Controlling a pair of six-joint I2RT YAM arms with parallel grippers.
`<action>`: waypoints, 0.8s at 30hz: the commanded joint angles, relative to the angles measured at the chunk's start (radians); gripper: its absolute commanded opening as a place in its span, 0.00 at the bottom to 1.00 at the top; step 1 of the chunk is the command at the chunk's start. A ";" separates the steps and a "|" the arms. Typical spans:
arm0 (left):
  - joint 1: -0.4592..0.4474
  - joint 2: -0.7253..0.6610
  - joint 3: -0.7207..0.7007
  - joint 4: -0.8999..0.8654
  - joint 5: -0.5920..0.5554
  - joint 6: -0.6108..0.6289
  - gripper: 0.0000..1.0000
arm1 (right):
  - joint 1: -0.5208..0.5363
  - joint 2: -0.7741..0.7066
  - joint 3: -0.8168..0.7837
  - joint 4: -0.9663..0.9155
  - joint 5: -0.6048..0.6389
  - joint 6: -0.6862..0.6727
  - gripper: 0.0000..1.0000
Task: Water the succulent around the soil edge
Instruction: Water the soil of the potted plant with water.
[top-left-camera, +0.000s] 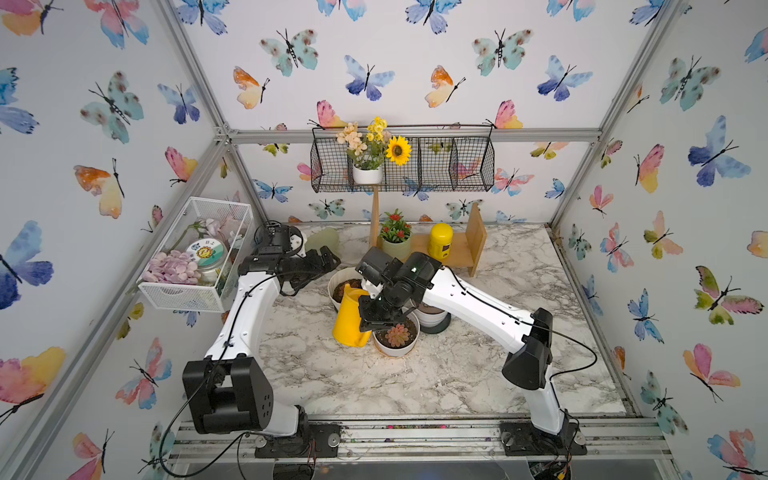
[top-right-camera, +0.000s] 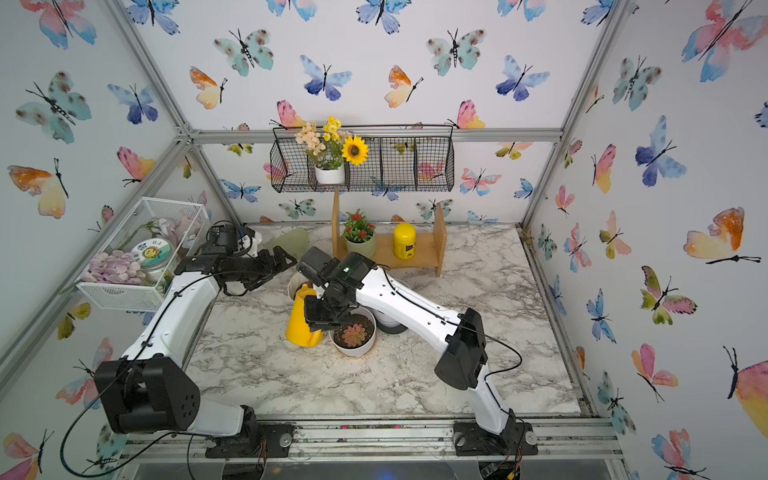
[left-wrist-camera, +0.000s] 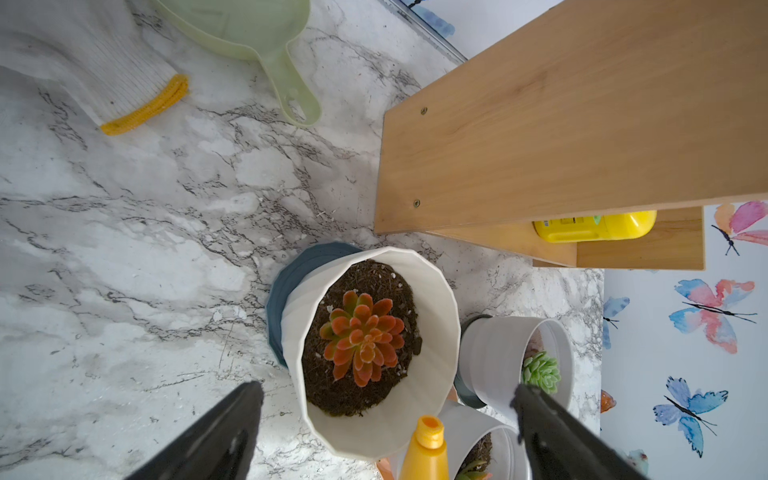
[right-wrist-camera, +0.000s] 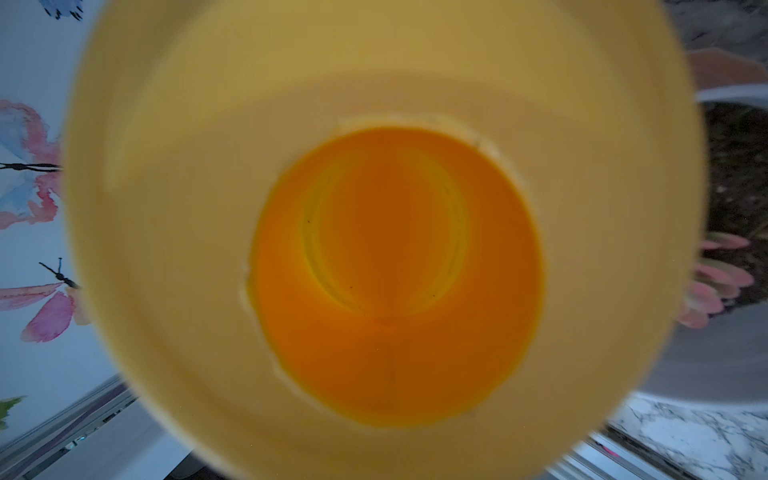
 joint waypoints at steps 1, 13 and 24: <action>0.008 0.014 0.035 0.004 0.051 0.031 0.99 | -0.008 -0.021 0.006 0.052 -0.074 0.024 0.01; 0.077 0.052 0.050 0.017 0.141 0.051 0.99 | -0.008 -0.010 -0.001 0.160 -0.157 0.115 0.01; 0.077 0.097 0.078 0.038 0.224 0.034 0.98 | -0.019 0.001 -0.024 0.237 -0.204 0.187 0.01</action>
